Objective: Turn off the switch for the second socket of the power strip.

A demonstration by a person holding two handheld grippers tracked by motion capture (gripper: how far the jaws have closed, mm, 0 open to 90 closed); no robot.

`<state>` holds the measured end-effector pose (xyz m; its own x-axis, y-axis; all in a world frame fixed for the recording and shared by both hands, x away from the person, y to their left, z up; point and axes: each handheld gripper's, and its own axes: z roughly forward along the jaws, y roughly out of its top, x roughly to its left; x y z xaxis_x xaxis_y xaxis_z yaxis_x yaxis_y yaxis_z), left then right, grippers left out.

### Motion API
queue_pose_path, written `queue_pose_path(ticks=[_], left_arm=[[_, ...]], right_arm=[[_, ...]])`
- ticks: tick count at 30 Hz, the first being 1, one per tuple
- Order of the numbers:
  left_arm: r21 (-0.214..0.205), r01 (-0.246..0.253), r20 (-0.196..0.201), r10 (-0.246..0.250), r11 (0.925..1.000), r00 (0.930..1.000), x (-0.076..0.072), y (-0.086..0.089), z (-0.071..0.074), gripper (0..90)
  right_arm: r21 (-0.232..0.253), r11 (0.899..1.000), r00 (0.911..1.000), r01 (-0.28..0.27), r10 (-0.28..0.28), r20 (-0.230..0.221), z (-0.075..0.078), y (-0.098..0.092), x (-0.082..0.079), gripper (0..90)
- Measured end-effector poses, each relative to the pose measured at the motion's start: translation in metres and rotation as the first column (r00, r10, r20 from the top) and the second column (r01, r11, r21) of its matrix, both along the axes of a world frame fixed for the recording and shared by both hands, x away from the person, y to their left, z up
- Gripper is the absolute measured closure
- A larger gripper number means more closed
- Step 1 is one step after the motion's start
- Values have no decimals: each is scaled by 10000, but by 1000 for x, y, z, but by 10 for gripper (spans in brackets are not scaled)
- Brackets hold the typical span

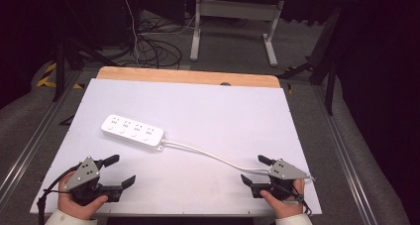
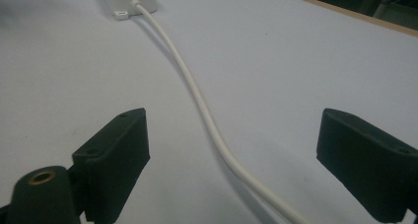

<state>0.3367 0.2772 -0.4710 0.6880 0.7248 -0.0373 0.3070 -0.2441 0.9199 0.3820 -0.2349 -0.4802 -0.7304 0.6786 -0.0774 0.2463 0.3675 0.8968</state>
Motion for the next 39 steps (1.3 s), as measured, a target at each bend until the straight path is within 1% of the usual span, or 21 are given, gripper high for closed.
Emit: queue_pose_path(ticks=[4, 6, 9, 11, 12, 17, 21, 24, 26, 28, 29, 31, 32, 35, 37, 38, 39], left_arm=[[30, -136, 72, 136, 9999, 9999, 0, 1, 1, 155], [51, -95, 39, 95, 9999, 9999, -1, 2, 2, 175], [126, -101, 36, 101, 9999, 9999, -1, 2, 3, 190], [73, -47, -81, 48, 10000, 10000, -2, 3, 3, 195], [132, -50, -62, 50, 9999, 10000, -2, 4, 4, 199], [97, -54, -6, 54, 9999, 10000, -3, 3, 6, 233], [138, 21, -88, -20, 9999, 10000, -4, 2, 7, 241], [167, -38, -107, 40, 9999, 9999, -4, 2, 8, 251], [316, -38, -191, 44, 9995, 9998, -4, 2, 11, 262], [331, -19, -219, 26, 9994, 9998, -3, 2, 12, 280], [410, -20, -277, 31, 9992, 9996, -2, 2, 14, 280], [374, 37, -364, -23, 9993, 9993, -1, 2, 17, 292], [387, 46, -395, -30, 9992, 9992, -1, 2, 20, 327], [348, 114, -551, -95, 9993, 9984, 1, 2, 25, 330], [422, 129, -594, -104, 9990, 9982, 4, 2, 29, 347], [353, 108, -640, -85, 9993, 9979, 6, 3, 33, 349], [353, 108, -640, -85, 9993, 9979, 6, 3, 33, 350]], right_arm=[[-21, 10000, 10000, -1, 1, 35, 0, 0, 0, 131], [-148, 9999, 10000, 35, -34, 73, 0, -1, 0, 135], [-158, 9999, 10000, 51, -49, 71, 0, -1, 1, 136], [-179, 9998, 9999, -54, 55, 104, 0, 0, 1, 140], [-194, 9998, 9999, -79, 81, 99, 0, 1, 0, 142], [-205, 9997, 9999, -112, 115, 114, 0, 1, 0, 144], [-224, 9997, 9999, -133, 135, 104, -1, 2, 0, 147], [-234, 9996, 9998, -149, 151, 95, -1, 2, 0, 148], [-227, 9996, 9998, -147, 149, 115, 0, 2, 0, 149], [-237, 9996, 9998, -160, 163, 127, 0, 2, 0, 152], [-237, 9996, 9998, -160, 163, 127, 0, 2, 0, 152], [-278, 9995, 9998, -163, 166, 103, 0, 2, 0, 152], [-291, 9994, 9998, -166, 168, 71, -1, 2, 0, 152], [-302, 9994, 9998, -191, 193, 50, -1, 3, 0, 152], [-289, 9994, 9998, -209, 210, 11, -1, 4, 0, 154], [-293, 9993, 9998, -213, 213, 8, -2, 4, 0, 155], [-290, 9993, 9998, -214, 214, 0, -2, 4, 0, 155]])
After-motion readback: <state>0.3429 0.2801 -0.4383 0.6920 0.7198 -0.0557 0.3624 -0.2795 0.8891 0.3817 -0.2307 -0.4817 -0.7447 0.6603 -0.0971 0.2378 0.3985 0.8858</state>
